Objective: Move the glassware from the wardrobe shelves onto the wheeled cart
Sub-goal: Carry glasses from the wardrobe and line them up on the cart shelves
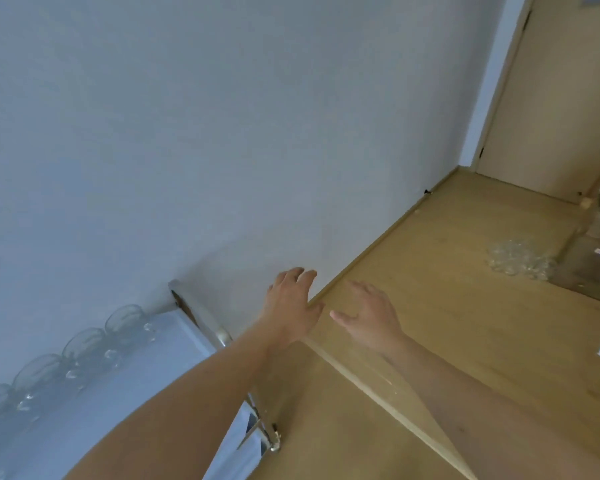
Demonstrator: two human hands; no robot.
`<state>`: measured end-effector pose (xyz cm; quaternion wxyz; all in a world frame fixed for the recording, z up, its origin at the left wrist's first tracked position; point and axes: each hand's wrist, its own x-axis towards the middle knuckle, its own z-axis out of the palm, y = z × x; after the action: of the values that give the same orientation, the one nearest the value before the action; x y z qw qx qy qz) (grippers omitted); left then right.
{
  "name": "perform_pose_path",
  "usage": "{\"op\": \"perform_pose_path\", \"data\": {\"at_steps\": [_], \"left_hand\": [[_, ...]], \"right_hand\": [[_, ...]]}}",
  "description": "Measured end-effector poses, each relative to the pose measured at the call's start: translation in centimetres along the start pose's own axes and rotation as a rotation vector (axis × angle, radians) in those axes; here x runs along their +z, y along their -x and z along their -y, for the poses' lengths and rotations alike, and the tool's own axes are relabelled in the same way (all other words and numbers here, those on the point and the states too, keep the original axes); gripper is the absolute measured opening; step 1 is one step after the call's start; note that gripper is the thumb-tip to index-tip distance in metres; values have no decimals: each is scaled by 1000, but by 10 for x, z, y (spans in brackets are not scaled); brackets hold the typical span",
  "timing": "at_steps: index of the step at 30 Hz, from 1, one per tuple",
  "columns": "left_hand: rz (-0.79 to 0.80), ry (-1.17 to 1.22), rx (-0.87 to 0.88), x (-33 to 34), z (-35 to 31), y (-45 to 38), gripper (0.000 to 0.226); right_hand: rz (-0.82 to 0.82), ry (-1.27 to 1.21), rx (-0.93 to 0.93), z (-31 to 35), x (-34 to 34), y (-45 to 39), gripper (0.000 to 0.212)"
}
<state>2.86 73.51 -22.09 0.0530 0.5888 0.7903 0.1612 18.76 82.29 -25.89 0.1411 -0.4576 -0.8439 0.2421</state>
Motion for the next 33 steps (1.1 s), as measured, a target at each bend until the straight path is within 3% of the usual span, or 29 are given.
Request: {"op": "perform_pose_path", "data": {"at_steps": [9, 20, 33], "left_hand": [[-13, -12, 220, -6, -121, -159, 67], [-43, 64, 515, 2, -258, -285, 65], [16, 192, 966, 38, -406, -437, 64]], "right_hand": [[-192, 61, 80, -88, -127, -94, 79], [-372, 183, 227, -191, -248, -128, 78], [-691, 208, 561, -265, -355, -163, 71]]}}
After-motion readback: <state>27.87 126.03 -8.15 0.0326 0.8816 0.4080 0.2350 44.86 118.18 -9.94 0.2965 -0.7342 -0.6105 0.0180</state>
